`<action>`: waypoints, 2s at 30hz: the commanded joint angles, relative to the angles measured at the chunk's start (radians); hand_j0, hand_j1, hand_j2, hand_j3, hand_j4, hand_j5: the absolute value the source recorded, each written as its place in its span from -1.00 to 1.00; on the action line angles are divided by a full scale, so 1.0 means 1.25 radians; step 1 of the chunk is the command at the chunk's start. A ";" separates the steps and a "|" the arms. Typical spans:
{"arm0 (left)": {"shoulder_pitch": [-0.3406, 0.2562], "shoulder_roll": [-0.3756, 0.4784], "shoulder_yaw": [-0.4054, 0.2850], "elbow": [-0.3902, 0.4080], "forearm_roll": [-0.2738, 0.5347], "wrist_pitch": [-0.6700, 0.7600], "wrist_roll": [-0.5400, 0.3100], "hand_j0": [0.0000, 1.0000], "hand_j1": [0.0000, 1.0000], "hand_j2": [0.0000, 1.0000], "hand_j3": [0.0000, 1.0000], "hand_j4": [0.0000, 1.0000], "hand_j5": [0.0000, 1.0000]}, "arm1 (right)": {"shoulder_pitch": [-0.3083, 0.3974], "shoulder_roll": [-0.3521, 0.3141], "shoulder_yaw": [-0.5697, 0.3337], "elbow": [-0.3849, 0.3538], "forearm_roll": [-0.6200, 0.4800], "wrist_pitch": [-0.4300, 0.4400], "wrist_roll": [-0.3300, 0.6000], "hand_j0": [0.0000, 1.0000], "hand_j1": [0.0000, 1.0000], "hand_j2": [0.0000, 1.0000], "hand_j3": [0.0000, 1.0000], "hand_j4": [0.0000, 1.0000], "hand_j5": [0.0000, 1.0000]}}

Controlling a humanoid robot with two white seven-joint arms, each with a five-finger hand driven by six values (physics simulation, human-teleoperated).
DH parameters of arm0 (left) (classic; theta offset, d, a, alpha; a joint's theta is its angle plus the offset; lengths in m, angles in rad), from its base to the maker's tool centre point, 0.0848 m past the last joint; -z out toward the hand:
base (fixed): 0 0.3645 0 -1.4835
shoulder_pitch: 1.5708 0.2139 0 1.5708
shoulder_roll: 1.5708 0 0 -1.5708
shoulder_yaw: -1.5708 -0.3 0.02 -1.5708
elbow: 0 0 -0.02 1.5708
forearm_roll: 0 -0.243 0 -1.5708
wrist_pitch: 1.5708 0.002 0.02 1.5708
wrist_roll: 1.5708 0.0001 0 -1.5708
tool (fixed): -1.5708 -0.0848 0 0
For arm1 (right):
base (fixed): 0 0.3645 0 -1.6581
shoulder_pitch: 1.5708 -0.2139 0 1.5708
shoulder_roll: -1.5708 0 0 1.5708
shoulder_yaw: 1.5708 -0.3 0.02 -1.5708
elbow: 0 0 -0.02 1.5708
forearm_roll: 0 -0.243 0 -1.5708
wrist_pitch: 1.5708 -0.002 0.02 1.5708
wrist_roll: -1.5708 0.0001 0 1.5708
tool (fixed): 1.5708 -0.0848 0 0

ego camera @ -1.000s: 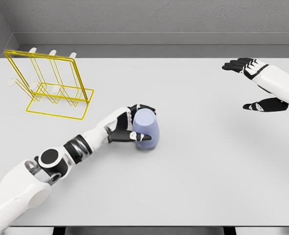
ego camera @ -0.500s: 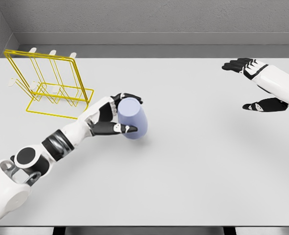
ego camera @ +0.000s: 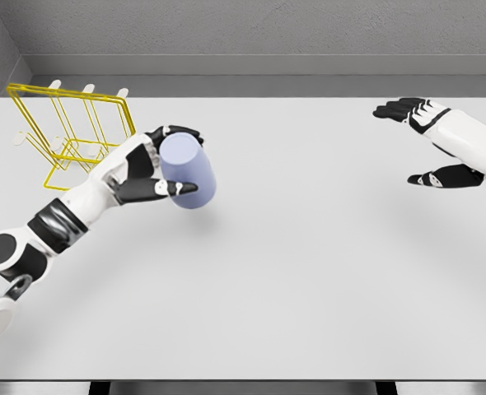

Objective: Place the cup on the cup holder with both arms

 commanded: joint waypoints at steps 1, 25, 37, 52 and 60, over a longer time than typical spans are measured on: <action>0.000 0.015 0.019 -0.001 0.015 -0.001 0.000 0.33 0.33 0.33 0.33 0.33 0.33 | -0.001 0.000 0.000 -0.001 -0.006 0.002 0.000 1.00 1.00 1.00 1.00 1.00 1.00; 0.029 0.095 0.117 -0.001 0.053 -0.023 0.000 0.35 0.35 0.35 0.35 0.35 0.35 | 0.004 -0.003 -0.001 0.015 -0.003 0.002 0.000 1.00 1.00 1.00 1.00 1.00 1.00; 0.037 0.105 0.151 0.006 0.055 -0.023 0.000 0.35 0.35 0.35 0.35 0.35 0.35 | 0.004 -0.004 -0.001 0.043 -0.003 0.002 0.000 1.00 1.00 1.00 1.00 1.00 1.00; 0.049 0.111 0.186 0.031 0.066 -0.023 0.000 0.37 0.37 0.37 0.37 0.37 0.37 | 0.004 -0.004 -0.001 0.044 -0.005 0.002 0.000 1.00 1.00 1.00 1.00 1.00 1.00; 0.058 0.111 0.186 0.042 0.066 -0.023 0.000 0.38 0.38 0.38 0.38 0.38 0.38 | 0.005 -0.004 -0.001 0.044 -0.005 0.002 0.000 1.00 1.00 1.00 1.00 1.00 1.00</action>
